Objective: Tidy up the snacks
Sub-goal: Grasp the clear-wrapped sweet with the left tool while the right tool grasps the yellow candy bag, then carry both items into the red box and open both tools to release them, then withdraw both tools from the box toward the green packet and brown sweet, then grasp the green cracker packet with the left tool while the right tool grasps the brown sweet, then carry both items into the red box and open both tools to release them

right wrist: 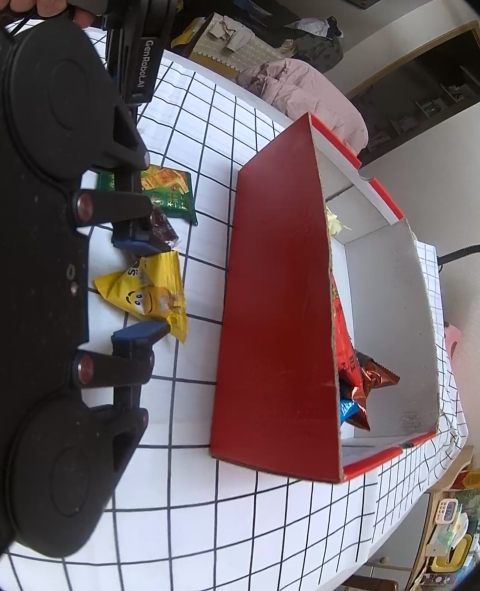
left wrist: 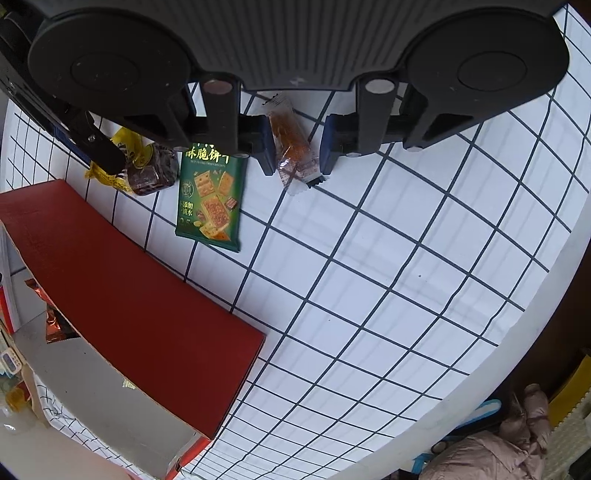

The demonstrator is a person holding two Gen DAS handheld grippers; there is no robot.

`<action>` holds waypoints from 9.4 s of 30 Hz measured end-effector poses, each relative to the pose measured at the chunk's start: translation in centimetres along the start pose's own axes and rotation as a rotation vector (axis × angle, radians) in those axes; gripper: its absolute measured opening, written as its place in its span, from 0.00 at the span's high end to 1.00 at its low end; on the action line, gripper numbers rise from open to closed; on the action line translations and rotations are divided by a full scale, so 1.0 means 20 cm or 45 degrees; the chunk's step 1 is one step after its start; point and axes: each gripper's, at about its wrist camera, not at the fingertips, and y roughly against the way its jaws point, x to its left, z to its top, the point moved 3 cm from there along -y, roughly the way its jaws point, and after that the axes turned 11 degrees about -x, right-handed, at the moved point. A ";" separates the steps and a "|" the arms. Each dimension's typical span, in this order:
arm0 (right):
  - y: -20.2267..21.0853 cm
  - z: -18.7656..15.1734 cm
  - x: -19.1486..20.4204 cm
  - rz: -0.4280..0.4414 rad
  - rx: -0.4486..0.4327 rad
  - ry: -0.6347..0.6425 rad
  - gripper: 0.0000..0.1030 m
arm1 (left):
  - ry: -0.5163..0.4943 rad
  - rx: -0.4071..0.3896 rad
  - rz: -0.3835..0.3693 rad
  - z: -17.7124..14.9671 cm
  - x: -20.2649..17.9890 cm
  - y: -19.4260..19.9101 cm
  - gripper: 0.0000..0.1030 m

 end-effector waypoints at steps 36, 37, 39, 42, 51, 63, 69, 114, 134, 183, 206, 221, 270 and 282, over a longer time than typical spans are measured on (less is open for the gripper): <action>0.58 0.27 0.19 -0.067 -0.272 0.104 0.69 | -0.231 -0.229 -0.260 0.26 -0.11 0.52 0.76; 0.58 0.29 0.20 -0.069 -0.282 0.108 0.69 | -0.236 -0.243 -0.264 0.29 -0.13 0.53 0.76; 0.58 0.34 0.19 -0.075 -0.302 0.112 0.69 | -0.244 -0.265 -0.271 0.33 -0.15 0.55 0.76; 0.58 0.41 0.18 -0.078 -0.324 0.117 0.69 | -0.257 -0.292 -0.280 0.39 -0.20 0.57 0.76; 0.47 0.58 0.15 -0.096 -0.332 0.135 0.69 | -0.346 -0.366 -0.267 0.58 -0.36 0.56 0.76; 0.19 0.74 0.10 -0.093 -0.269 0.165 0.69 | -0.406 -0.384 -0.211 0.76 -0.52 0.38 0.76; 0.01 0.77 0.07 -0.094 -0.190 0.180 0.69 | -0.437 -0.337 -0.193 0.79 -0.58 0.22 0.76; 0.07 0.70 0.13 -0.057 -0.167 0.181 0.20 | -0.545 -0.342 -0.223 0.69 -0.58 0.27 0.41; 0.42 0.55 0.28 0.043 -0.248 0.217 0.02 | -0.588 -0.431 -0.386 0.48 -0.40 0.62 0.27; 0.20 -0.05 0.02 0.061 0.043 0.253 0.11 | -0.498 -0.138 -0.001 -0.04 -0.30 -0.07 0.13; -0.04 -0.06 0.26 0.119 0.091 0.387 0.31 | -0.440 -0.145 -0.046 0.03 -0.21 -0.07 0.58; -0.07 -0.07 0.28 0.070 0.094 0.348 0.71 | -0.403 -0.115 -0.071 0.03 -0.18 -0.05 0.58; 0.54 0.46 0.39 -0.125 -0.264 0.372 0.71 | -0.523 -0.445 -0.291 0.40 -0.33 0.68 0.58; 0.31 0.67 0.26 -0.172 -0.246 0.354 0.71 | -0.552 -0.455 -0.291 0.63 -0.51 0.55 0.58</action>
